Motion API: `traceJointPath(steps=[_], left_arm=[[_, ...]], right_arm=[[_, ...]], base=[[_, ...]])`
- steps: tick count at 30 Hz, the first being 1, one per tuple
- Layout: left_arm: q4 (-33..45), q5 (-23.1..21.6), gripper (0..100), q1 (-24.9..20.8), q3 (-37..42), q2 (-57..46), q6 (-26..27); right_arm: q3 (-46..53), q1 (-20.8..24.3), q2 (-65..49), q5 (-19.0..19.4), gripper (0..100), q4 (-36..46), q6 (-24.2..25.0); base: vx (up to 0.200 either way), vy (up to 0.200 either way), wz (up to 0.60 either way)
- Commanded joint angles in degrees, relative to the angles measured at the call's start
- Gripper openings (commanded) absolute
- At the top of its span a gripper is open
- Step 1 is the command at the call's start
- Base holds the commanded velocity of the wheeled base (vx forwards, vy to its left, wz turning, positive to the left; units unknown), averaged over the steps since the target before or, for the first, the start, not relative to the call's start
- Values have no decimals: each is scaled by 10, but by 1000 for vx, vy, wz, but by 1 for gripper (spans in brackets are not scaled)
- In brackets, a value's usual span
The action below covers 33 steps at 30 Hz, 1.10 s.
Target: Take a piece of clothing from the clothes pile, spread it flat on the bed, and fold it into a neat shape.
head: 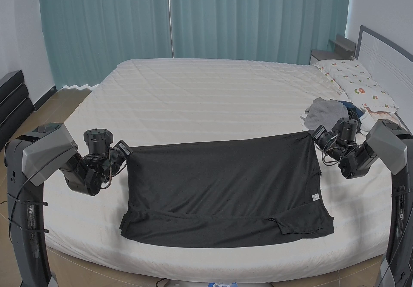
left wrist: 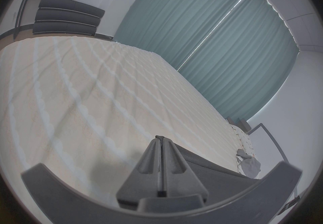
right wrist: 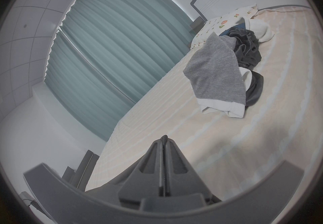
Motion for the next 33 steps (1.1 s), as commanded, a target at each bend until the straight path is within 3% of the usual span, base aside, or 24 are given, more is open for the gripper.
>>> traceJointPath(steps=[1, 8, 12, 16, 20, 24, 30, 33], left_arm=[[-1, 0, 0, -2, -3, 1, 1], [1, -1, 0, -1, 5, 2, 6], [-5, -11, 0, -1, 31, -2, 30], [-7, -15, 0, 1, 50, -10, 31], [-20, -16, 0, 5, 68, -17, 31], [-39, -24, 0, 6, 94, -23, 42], [-98, -102, 0, 8, 194, -30, 129], [-131, -115, 0, 8, 232, -28, 170]], right_arm=[[10, -2, -6, 7, 0, 3, -4], [32, -9, -9, 20, 0, 5, -4], [83, -19, -29, 64, 0, 3, -7], [100, -24, -33, 70, 0, 0, -13], [117, -25, -40, 73, 0, -1, -28], [162, -26, -57, 100, 0, -5, -53], [216, -27, -71, 120, 0, -5, -85], [248, -31, -72, 131, 0, -6, -110]], base=[[0, 0, 0], [0, 0, 0], [0, 0, 0], [0, 0, 0], [0, 0, 0], [0, 0, 0], [0, 0, 0], [0, 0, 0]])
